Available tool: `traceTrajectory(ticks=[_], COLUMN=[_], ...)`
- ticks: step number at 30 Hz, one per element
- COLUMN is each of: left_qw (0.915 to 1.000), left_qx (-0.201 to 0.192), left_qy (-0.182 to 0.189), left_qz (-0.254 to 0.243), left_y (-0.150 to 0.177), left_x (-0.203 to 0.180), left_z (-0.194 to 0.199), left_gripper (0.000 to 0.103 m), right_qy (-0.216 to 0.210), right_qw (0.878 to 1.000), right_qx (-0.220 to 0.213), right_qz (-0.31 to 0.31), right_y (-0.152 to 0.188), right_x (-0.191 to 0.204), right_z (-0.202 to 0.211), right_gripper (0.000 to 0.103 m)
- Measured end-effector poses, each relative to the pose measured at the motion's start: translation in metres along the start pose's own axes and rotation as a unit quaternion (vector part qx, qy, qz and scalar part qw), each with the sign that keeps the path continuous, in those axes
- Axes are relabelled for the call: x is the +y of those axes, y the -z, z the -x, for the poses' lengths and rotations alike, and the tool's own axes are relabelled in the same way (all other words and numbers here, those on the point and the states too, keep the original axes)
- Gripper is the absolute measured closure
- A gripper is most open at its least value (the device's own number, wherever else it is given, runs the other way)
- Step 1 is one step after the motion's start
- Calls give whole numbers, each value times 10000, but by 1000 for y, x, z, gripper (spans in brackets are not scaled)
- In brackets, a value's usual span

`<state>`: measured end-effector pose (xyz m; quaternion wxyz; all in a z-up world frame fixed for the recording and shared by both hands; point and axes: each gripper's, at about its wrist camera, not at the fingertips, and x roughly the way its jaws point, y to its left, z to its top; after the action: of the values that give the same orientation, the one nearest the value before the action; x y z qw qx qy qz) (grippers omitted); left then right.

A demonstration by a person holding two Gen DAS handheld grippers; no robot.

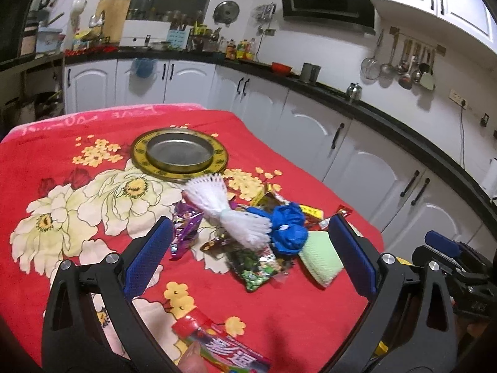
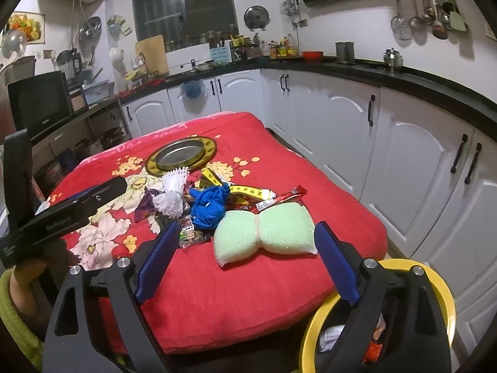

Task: Collect trash
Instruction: 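Move both tools back toward the remaining trash on the blanket, then grasp the white foam net with the left tool while the right tool grasps the green sponge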

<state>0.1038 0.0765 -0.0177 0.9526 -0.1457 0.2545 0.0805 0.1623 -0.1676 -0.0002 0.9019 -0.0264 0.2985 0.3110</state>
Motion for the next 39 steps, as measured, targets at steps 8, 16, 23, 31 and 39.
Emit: traceTrajectory(ticks=[8,16,23,31,39], left_qw=[9987,9958,9927,9897,9886], left_qx=[498,903,1208,1433,1499], left_qy=[133,149,-22,-37,-26], left_qz=[-20,-49,-57,66,163], left_y=[-4,-7,-7,-1,5], left_x=[-2,-10,-9,-2,4], left_z=[-30,-65,-92,-103,-98], left_gripper=[11,17,23,42,78], right_qy=[152,137,-72,-538,-635], right_qw=[9993,9950,9913,9851,9846], right_qx=[318,827,1112,1140,1046], right_qz=[-84,-542,-707,-1172,-1252], right_y=[-1,6,8,17,23], right_x=[-18,-52,-64,-79,-76], right_z=[-48,-98,-127,-134,-121], right_gripper=[15,15,15,15,32])
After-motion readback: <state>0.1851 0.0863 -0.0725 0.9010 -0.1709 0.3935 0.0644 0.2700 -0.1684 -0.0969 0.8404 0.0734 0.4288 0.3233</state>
